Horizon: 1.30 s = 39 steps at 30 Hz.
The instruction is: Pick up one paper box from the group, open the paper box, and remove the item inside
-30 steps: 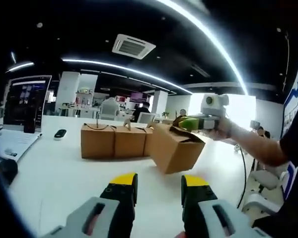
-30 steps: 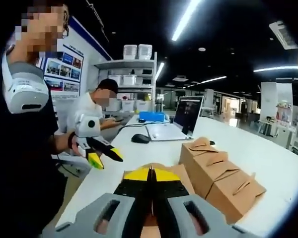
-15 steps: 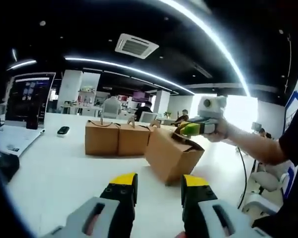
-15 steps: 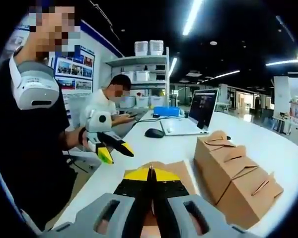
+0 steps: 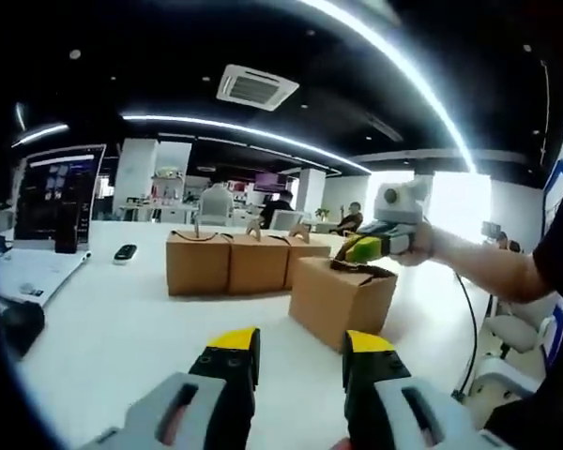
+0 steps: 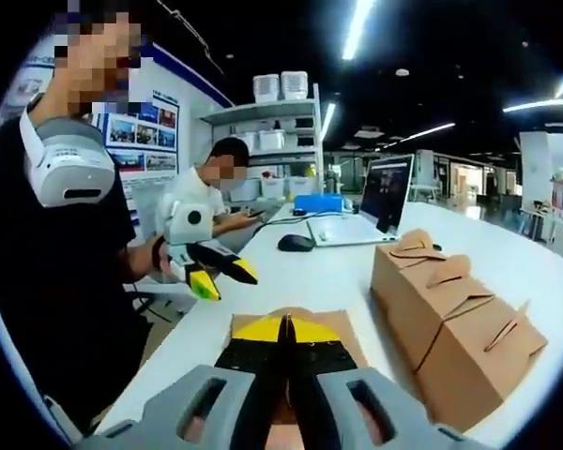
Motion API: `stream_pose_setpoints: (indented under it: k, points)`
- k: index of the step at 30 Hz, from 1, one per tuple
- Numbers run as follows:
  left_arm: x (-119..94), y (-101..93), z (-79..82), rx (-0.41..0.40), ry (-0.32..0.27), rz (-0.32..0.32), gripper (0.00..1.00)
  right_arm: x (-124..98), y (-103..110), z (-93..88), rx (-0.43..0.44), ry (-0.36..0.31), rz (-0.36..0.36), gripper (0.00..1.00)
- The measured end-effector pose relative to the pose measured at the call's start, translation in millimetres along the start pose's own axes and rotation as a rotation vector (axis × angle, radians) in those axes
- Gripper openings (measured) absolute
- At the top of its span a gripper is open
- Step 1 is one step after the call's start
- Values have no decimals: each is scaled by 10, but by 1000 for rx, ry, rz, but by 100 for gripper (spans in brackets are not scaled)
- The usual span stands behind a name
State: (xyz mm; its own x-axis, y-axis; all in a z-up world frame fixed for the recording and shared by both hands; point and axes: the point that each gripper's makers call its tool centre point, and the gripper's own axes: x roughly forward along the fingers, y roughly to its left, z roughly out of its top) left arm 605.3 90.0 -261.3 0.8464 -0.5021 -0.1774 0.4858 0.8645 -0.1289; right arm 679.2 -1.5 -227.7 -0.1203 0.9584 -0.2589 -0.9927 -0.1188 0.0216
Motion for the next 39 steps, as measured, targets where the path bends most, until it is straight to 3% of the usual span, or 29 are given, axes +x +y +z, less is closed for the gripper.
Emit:
stream_pose_setpoints:
  k: [1,5,16,21,23,27,32,39]
  points:
    - [3,2,-2,0,0,0,37,10,-8,-72,-12,32,-5,3]
    - [35,-33,-13,-19,-1,-17,37,23,0,-84,-21,40,-2,3]
    - [29,-50,19,-23,-6,-29,37,13,-3,-64,-10,5,-33,5]
    - [6,-54,27,-25,-5,-33,37,-27,14,27,-20,-29,-62,12]
    - [-4,-46,46,-22,-10,-28,37,-66,15,69,-13,-45,-82,20]
    - [0,-36,72,-26,-24,-21,37,-165,-38,160,23,-107,-139,32]
    - [15,-79,65,-16,-14,-39,37,-364,-174,299,96,-238,-243,34]
    - [-12,-49,92,-5,-17,-29,37,-620,-204,348,116,-333,-456,33]
